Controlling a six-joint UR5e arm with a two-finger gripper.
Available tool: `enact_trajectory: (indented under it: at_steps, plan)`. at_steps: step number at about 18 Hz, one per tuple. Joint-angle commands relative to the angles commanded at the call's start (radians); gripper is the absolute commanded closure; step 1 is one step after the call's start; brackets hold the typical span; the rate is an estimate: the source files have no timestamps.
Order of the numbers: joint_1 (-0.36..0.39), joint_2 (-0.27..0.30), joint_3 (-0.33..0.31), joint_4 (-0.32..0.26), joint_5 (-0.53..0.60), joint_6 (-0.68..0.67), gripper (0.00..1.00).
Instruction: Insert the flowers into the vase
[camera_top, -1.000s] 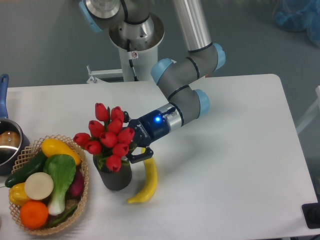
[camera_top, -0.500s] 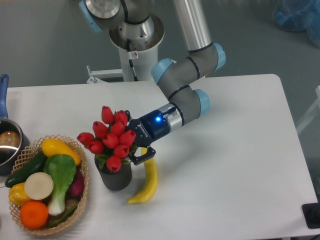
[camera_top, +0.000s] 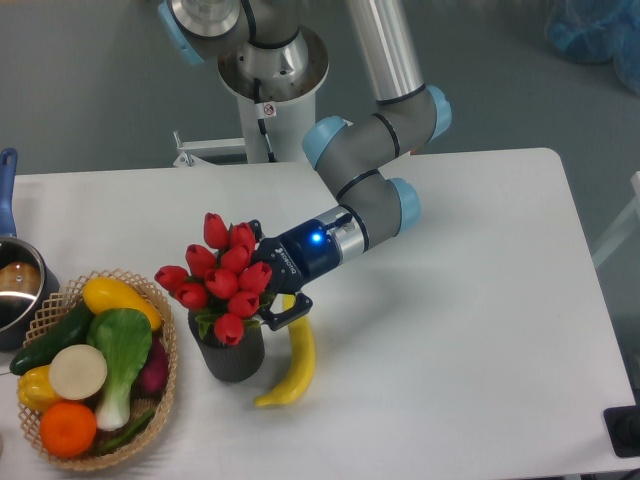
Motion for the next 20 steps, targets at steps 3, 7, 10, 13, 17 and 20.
enact_trajectory:
  at_steps: [3, 7, 10, 13, 17, 20]
  plan:
    - [0.000, -0.002, -0.002, -0.002, 0.000, 0.014, 0.00]
    - [0.002, 0.000, -0.002, -0.003, 0.000, 0.012, 0.00]
    - [0.012, 0.002, -0.008, 0.000, 0.002, 0.014, 0.00]
    - [0.037, 0.011, -0.014, -0.002, 0.049, 0.014, 0.00]
    - [0.080, 0.041, -0.029, -0.002, 0.135, 0.014, 0.00]
    - [0.087, 0.080, -0.035, -0.002, 0.159, 0.005, 0.00]
